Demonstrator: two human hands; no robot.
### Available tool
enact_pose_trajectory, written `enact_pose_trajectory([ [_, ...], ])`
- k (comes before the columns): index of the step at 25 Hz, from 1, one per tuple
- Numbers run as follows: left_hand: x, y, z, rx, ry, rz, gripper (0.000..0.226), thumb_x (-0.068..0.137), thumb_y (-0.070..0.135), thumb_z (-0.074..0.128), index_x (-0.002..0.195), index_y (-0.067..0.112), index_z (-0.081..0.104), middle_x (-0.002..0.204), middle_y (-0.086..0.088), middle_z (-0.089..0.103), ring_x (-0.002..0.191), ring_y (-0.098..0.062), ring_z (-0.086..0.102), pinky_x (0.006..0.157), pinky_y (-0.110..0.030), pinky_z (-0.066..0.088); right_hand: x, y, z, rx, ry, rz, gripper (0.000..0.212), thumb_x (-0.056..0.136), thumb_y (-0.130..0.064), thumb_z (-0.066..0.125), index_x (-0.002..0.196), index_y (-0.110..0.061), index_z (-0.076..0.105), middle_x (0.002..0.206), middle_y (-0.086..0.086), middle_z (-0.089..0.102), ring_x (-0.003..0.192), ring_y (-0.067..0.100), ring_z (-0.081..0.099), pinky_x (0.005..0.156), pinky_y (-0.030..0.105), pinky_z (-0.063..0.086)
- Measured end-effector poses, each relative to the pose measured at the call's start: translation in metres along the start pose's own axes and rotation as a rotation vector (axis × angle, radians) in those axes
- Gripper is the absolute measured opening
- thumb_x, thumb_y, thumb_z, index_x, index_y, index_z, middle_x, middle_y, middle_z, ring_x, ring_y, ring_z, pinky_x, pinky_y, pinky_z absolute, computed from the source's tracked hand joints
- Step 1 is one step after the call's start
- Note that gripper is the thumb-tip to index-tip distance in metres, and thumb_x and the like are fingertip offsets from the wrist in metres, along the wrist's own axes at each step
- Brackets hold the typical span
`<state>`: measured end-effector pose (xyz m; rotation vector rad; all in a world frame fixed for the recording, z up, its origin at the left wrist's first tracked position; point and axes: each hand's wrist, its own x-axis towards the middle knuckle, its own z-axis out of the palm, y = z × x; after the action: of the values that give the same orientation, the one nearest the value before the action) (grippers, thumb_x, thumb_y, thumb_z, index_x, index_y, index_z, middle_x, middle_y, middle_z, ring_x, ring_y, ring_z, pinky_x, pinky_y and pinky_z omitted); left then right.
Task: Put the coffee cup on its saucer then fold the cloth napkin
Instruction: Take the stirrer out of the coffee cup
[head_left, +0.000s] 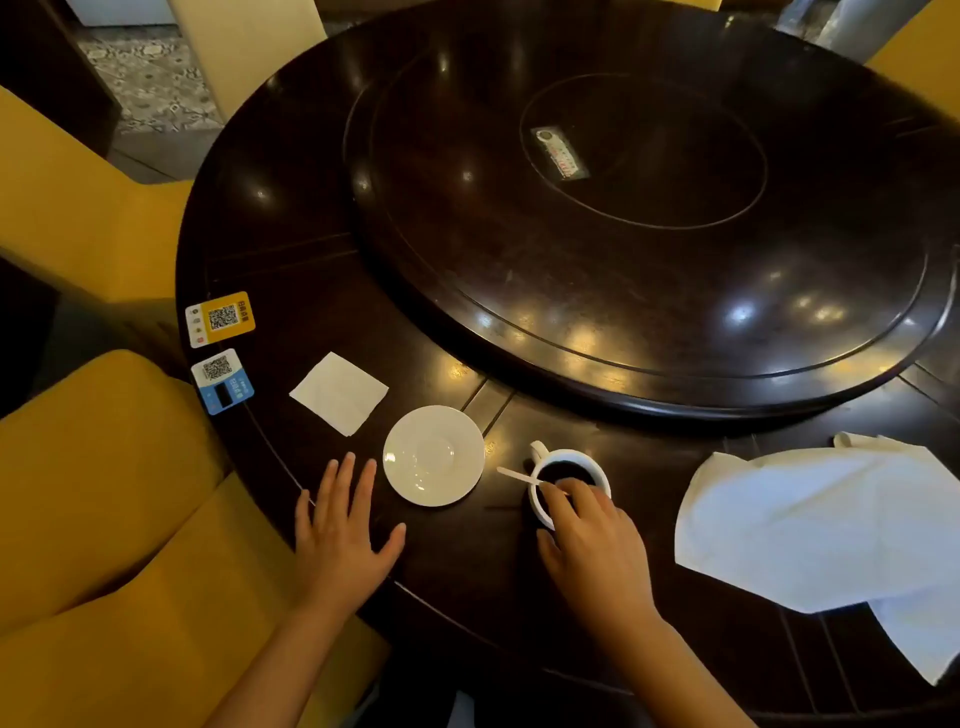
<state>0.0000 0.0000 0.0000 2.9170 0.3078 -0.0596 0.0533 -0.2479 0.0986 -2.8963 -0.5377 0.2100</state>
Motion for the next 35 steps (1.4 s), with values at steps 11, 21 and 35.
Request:
enact_pose_trajectory([
  [11, 0.012, -0.008, 0.036, 0.080, -0.152, -0.189, 0.100, 0.073, 0.075, 0.020, 0.146, 0.008, 0.010, 0.156, -0.013, 0.012, 0.143, -0.025, 0.005, 0.112, -0.055, 0.011, 0.053, -0.002, 0.030, 0.009, 0.003, -0.072, 0.013, 0.088, -0.016, 0.060, 0.093, -0.011, 0.071, 0.091, 0.008, 0.069, 0.082, 0.026, 0.059, 0.067, 0.036, 0.049],
  [21, 0.011, -0.008, 0.033, 0.072, -0.168, -0.145, 0.094, 0.075, 0.077, -0.002, 0.147, 0.020, 0.015, 0.155, -0.018, 0.010, 0.143, -0.030, 0.001, 0.110, -0.059, 0.012, 0.055, 0.021, 0.001, 0.424, 0.228, 0.071, 0.015, 0.078, -0.005, 0.071, 0.094, -0.006, 0.070, 0.088, 0.010, 0.069, 0.075, 0.020, 0.063, 0.064, 0.028, 0.050],
  [35, 0.010, -0.012, 0.035, 0.066, -0.139, -0.146, 0.089, 0.077, 0.077, 0.012, 0.147, 0.022, 0.016, 0.155, -0.018, 0.016, 0.143, -0.032, 0.006, 0.108, -0.061, 0.015, 0.097, 0.008, -0.029, 0.858, 0.169, 0.042, 0.019, 0.083, -0.001, 0.065, 0.095, -0.016, 0.068, 0.098, 0.005, 0.069, 0.088, 0.017, 0.066, 0.081, 0.032, 0.055],
])
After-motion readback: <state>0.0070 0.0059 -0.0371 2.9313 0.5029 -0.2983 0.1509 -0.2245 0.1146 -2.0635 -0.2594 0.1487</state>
